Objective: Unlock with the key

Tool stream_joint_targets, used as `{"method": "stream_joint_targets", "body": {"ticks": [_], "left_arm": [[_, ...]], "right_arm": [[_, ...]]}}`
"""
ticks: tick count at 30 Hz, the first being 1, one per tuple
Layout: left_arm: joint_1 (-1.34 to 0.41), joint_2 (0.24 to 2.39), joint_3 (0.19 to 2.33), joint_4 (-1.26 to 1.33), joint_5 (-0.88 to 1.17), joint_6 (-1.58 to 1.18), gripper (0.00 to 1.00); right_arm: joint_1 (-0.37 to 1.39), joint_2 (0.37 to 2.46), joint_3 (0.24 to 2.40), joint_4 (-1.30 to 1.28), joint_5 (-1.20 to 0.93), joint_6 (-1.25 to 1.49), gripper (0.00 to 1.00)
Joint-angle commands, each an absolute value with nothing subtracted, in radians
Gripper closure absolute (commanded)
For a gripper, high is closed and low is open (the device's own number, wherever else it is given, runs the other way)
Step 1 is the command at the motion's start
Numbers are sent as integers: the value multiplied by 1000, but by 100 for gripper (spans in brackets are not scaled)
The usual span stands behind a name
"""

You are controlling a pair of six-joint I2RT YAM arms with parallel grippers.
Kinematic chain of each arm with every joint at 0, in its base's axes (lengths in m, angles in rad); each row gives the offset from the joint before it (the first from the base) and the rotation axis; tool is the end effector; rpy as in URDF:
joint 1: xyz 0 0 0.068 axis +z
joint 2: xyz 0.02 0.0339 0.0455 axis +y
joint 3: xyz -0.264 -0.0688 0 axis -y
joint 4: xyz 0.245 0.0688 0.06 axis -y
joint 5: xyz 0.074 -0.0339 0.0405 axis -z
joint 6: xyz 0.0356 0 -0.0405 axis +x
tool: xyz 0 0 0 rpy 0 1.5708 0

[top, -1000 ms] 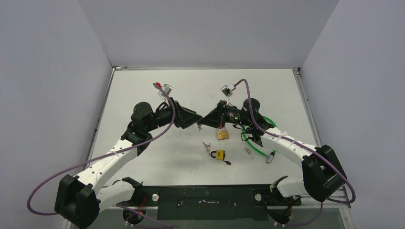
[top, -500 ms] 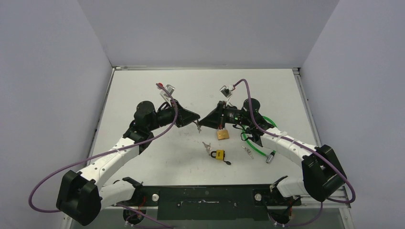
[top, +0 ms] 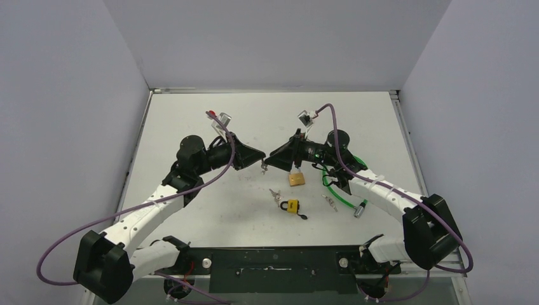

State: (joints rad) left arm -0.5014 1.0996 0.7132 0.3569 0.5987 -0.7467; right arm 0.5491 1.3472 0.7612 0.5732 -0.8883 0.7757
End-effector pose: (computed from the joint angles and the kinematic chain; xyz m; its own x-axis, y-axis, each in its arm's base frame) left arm 0.2123 -0.1392 0.3089 -0.6242 -0.2977 -0.7223 0.6364 0.3426 -0.6911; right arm 0.2374 0.1776 0.2842 -0.7018 0.0884 -0.7069 -0.6999 0.0997 0.7072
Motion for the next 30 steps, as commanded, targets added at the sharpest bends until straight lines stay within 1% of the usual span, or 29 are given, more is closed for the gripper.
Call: {"method": "stream_joint_targets", "body": {"ticks": [1, 3, 7, 8, 11, 14, 16, 21, 26, 28, 29, 30], "left_arm": [[-502, 1058, 744, 399, 573, -757, 100], [-502, 1051, 742, 420, 564, -779, 100], [-502, 1034, 711, 515, 548, -843, 100], [-502, 1032, 704, 537, 544, -860, 100], [-502, 1031, 695, 563, 532, -880, 100], [-502, 1032, 693, 575, 522, -886, 100], [-502, 1035, 696, 580, 520, -889, 100], [-502, 1035, 694, 595, 508, -907, 100], [-502, 1031, 687, 603, 503, -918, 100], [-502, 1028, 683, 604, 501, -922, 100], [-502, 1028, 681, 604, 500, -922, 100], [-501, 1027, 680, 606, 499, -923, 100]], "right_arm": [[543, 1306, 760, 662, -864, 772, 30], [543, 1312, 753, 698, -877, 798, 36], [547, 1324, 730, 837, -899, 877, 53], [549, 1327, 726, 872, -902, 898, 55], [564, 1343, 730, 918, -906, 932, 55], [582, 1355, 745, 912, -904, 935, 55], [587, 1364, 752, 917, -906, 942, 58], [596, 1383, 754, 950, -910, 971, 79], [597, 1384, 739, 993, -897, 999, 93], [597, 1383, 733, 1007, -890, 1006, 95], [597, 1383, 732, 1012, -890, 1006, 93], [597, 1384, 730, 1016, -888, 1007, 81]]}}
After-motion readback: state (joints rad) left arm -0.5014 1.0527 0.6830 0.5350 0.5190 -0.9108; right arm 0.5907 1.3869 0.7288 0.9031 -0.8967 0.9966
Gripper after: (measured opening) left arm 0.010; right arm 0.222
